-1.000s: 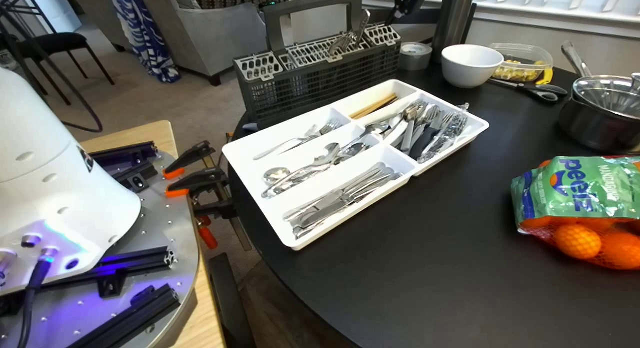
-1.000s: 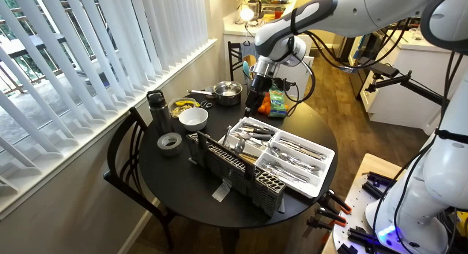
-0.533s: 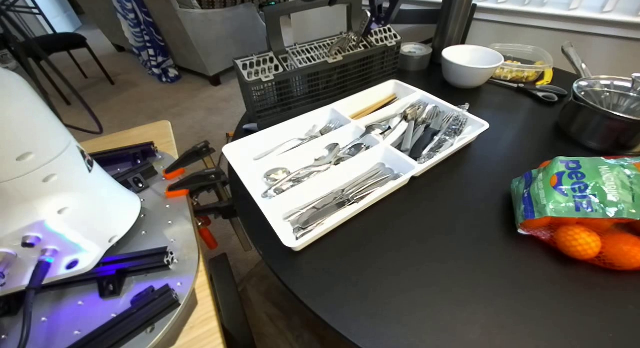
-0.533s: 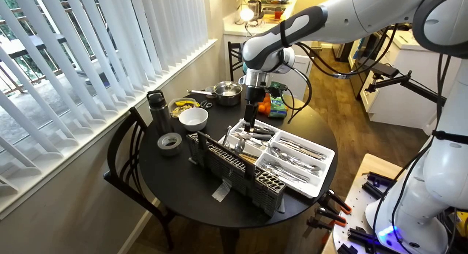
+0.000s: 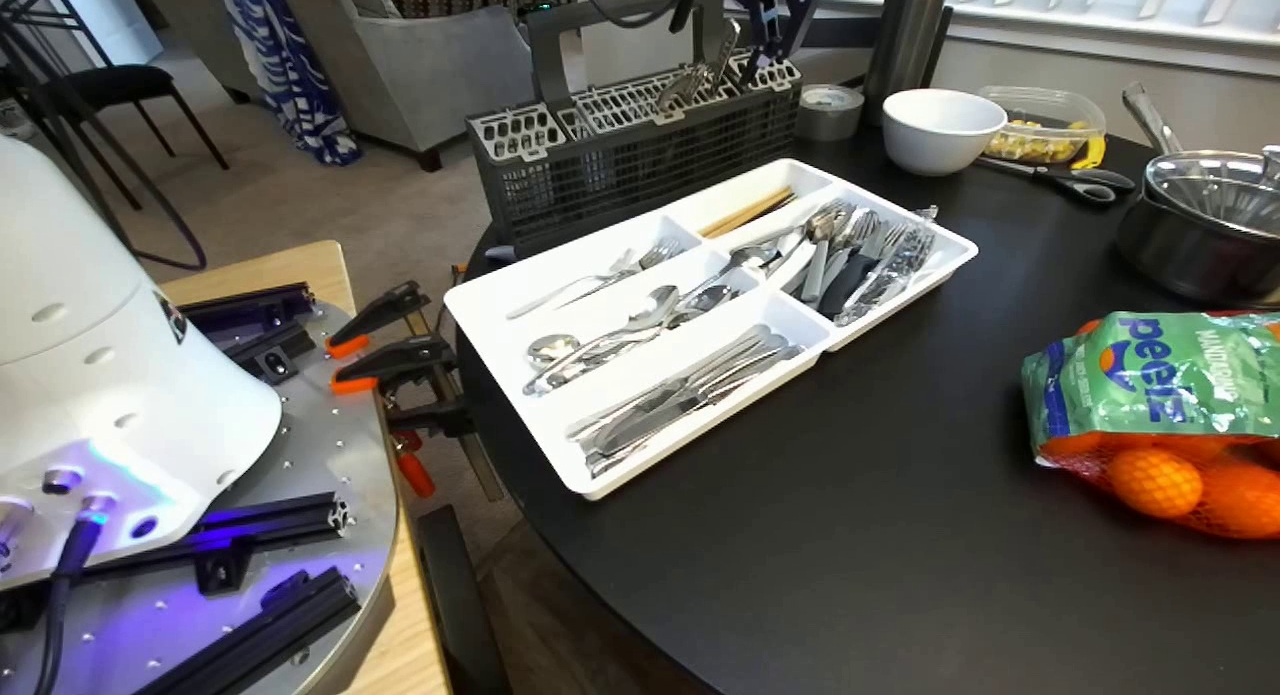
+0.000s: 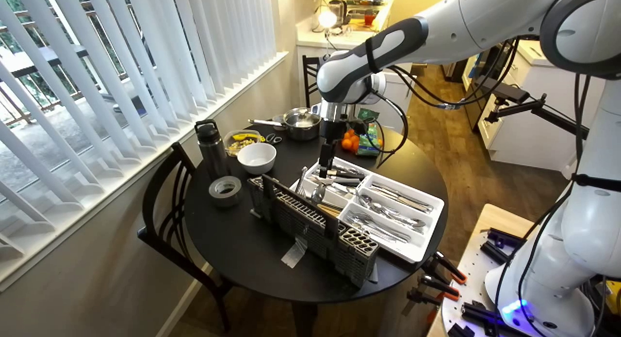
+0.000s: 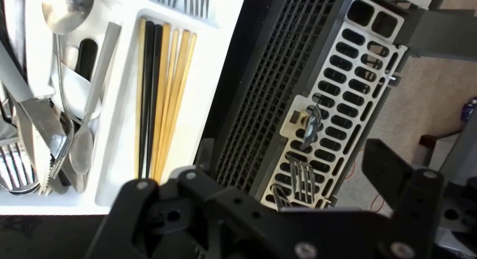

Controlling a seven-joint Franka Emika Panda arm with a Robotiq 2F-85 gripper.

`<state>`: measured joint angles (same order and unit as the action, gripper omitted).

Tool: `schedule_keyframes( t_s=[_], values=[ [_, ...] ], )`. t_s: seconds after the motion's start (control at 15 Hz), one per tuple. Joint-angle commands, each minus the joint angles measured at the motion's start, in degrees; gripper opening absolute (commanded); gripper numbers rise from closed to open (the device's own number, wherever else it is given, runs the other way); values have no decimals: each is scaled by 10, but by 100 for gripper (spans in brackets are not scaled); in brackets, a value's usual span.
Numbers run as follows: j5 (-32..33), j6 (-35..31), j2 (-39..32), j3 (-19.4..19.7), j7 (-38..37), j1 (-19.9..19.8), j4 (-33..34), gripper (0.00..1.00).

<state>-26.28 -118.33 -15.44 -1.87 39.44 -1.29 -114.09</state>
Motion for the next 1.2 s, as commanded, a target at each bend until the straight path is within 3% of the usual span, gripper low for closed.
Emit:
schedule_keyframes(
  t_s=[0.0,0.27,0.67,1.13],
  values=[
    [3,0,0,-11,-3,-11,1,100],
    [-34,-42,-12,-20,36,-16,-23,100],
    [-188,-79,-18,-52,132,-30,-79,100],
    [-338,-228,42,-84,275,10,-182,100]
  ],
)
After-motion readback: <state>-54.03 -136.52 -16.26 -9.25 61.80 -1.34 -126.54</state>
